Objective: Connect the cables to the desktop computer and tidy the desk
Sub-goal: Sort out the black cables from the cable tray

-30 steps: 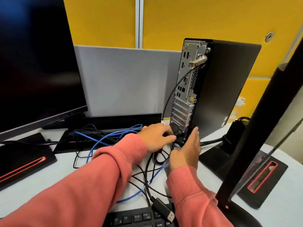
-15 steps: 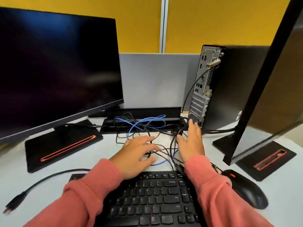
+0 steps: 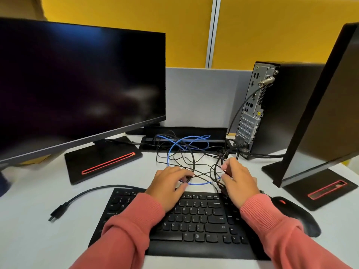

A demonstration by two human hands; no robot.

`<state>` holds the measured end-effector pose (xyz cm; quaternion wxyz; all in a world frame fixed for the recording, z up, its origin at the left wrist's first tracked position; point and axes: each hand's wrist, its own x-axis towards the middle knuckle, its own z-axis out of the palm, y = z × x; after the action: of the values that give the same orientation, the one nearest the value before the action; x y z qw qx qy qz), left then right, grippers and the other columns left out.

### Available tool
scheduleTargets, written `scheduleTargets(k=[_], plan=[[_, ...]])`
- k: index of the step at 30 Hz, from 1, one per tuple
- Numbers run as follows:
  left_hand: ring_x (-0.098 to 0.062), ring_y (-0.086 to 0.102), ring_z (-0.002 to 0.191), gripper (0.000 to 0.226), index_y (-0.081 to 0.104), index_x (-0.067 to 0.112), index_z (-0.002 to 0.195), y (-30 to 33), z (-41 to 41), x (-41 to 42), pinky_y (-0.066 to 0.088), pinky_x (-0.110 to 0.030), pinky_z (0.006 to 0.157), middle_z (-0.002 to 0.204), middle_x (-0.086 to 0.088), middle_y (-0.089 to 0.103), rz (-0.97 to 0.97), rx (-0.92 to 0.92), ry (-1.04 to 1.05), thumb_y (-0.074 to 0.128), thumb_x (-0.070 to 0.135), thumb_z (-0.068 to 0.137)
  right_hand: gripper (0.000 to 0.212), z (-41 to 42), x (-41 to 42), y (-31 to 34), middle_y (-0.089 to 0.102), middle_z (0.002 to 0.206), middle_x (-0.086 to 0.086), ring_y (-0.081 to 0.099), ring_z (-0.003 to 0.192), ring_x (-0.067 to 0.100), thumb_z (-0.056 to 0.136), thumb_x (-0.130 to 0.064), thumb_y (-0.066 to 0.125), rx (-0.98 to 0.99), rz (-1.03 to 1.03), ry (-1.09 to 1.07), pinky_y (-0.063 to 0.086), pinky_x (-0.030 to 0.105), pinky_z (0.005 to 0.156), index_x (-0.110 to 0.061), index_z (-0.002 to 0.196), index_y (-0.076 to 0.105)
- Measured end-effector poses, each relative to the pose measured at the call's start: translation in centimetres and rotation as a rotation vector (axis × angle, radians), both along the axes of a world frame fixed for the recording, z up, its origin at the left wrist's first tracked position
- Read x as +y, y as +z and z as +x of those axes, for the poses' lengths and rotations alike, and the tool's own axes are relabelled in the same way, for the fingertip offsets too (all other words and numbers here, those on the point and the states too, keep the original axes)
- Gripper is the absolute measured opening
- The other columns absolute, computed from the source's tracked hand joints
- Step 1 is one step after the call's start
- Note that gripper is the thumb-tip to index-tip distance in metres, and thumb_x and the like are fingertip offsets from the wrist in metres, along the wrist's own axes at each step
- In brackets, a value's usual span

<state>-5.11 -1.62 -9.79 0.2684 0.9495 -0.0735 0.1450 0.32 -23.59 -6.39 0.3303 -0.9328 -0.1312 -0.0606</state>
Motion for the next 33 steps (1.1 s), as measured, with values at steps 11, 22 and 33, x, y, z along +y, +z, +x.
scheduleTargets(k=[11,22,33], plan=[[-0.016,0.06,0.075,0.038,0.073,0.025,0.11,0.3,0.0,0.5,0.047,-0.012,0.073,0.102,0.007,0.061,-0.45,-0.272,0.228,0.066,-0.007,0.089,0.022,3.4,2.3,2.3,0.063,0.071,-0.01,0.058,0.082,0.019,0.087,-0.019,0.059,0.013,0.154,0.006,0.045,0.048,0.097,-0.028,0.068,0.064],[-0.008,0.055,0.121,0.035,0.073,0.03,0.111,0.1,0.2,1.2,0.041,-0.02,0.101,0.122,0.011,0.056,-0.44,-0.272,0.195,0.072,0.003,0.089,0.025,4.2,4.0,2.2,0.05,0.113,-0.013,0.037,0.116,0.016,0.078,-0.052,0.074,-0.008,-0.698,0.366,0.026,0.049,0.096,-0.034,0.094,0.069],[-0.016,0.06,0.081,0.033,0.073,0.031,0.103,0.5,-0.1,1.1,0.046,-0.02,0.072,0.101,0.01,0.064,-0.536,-0.251,0.185,0.068,0.001,0.09,0.009,5.2,3.2,2.7,0.056,0.087,-0.012,0.047,0.099,0.011,0.089,-0.035,0.067,-0.001,-0.619,0.357,0.028,0.043,0.094,-0.029,0.086,0.06]])
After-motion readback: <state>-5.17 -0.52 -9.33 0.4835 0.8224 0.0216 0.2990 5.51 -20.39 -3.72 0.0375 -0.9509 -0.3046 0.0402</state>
